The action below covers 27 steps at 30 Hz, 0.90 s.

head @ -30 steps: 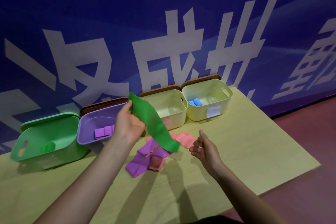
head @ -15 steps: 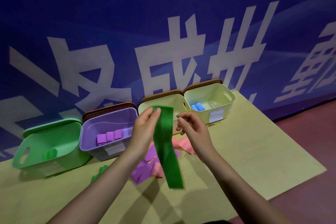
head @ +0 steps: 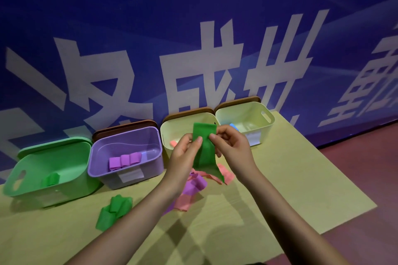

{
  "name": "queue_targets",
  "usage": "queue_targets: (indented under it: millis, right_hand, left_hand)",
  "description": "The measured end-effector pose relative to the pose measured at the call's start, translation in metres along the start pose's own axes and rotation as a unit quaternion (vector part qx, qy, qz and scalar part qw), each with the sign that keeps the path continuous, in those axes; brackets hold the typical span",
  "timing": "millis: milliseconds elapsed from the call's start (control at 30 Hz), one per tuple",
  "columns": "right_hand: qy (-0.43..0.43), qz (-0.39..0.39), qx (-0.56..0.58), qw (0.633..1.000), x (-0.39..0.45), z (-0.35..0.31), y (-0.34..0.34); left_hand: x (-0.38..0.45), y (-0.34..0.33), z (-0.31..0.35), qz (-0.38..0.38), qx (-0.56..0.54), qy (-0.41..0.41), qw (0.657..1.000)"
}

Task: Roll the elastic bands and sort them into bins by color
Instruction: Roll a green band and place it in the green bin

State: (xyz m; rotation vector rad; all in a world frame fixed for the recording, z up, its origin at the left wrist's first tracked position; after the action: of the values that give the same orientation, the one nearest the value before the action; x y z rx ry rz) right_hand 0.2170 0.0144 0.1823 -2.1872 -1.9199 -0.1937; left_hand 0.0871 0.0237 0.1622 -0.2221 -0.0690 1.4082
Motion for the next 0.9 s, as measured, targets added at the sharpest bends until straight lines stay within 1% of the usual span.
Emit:
queue_targets:
  millis: [233, 333, 400, 500, 567, 633, 667, 800, 900]
  right_hand:
    - [-0.036, 0.022, 0.027, 0.999, 0.003, 0.019, 0.011]
    - [-0.075, 0.059, 0.067, 0.993, 0.012, 0.034, 0.019]
    - [-0.097, 0.100, 0.077, 0.987, 0.021, 0.041, 0.026]
    - [-0.114, 0.153, 0.087, 0.978, 0.028, 0.044, 0.039]
    - [-0.115, 0.182, 0.094, 0.972, 0.030, 0.044, 0.049]
    - [-0.115, 0.193, 0.089, 0.970, 0.029, 0.045, 0.055]
    - [-0.117, 0.195, 0.081, 0.970, 0.027, 0.047, 0.056]
    - [-0.154, 0.184, 0.072, 0.968, 0.018, 0.056, 0.046]
    - [-0.152, 0.149, 0.056, 0.975, 0.012, 0.053, 0.032]
  left_hand:
    - [-0.005, -0.013, -0.016, -0.069, -0.059, 0.067, 0.994]
    - [-0.010, -0.013, -0.033, -0.087, -0.054, 0.135, 0.986]
    - [-0.013, -0.008, -0.050, -0.089, -0.049, 0.187, 0.977]
    - [-0.016, 0.007, -0.083, -0.085, -0.022, 0.234, 0.968]
    - [-0.020, 0.018, -0.102, -0.071, -0.011, 0.250, 0.965]
    - [-0.025, 0.027, -0.114, -0.058, -0.002, 0.250, 0.967]
    - [-0.026, 0.030, -0.117, -0.053, 0.021, 0.242, 0.968]
    - [-0.025, 0.043, -0.125, -0.003, 0.195, 0.190, 0.962]
    - [-0.020, 0.047, -0.134, -0.031, 0.295, 0.161, 0.941]
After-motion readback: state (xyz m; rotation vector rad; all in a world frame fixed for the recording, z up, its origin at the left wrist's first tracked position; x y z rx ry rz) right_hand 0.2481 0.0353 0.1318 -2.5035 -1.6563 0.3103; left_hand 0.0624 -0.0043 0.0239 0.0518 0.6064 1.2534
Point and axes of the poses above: each hand's wrist, its own x-axis towards the middle knuckle, its own y-axis out of the back of the hand, z = x × y, the point moved 3 cm from there along x, towards the middle knuckle, and after that the axes turned 3 degrees about y, right-handed, at the moved point
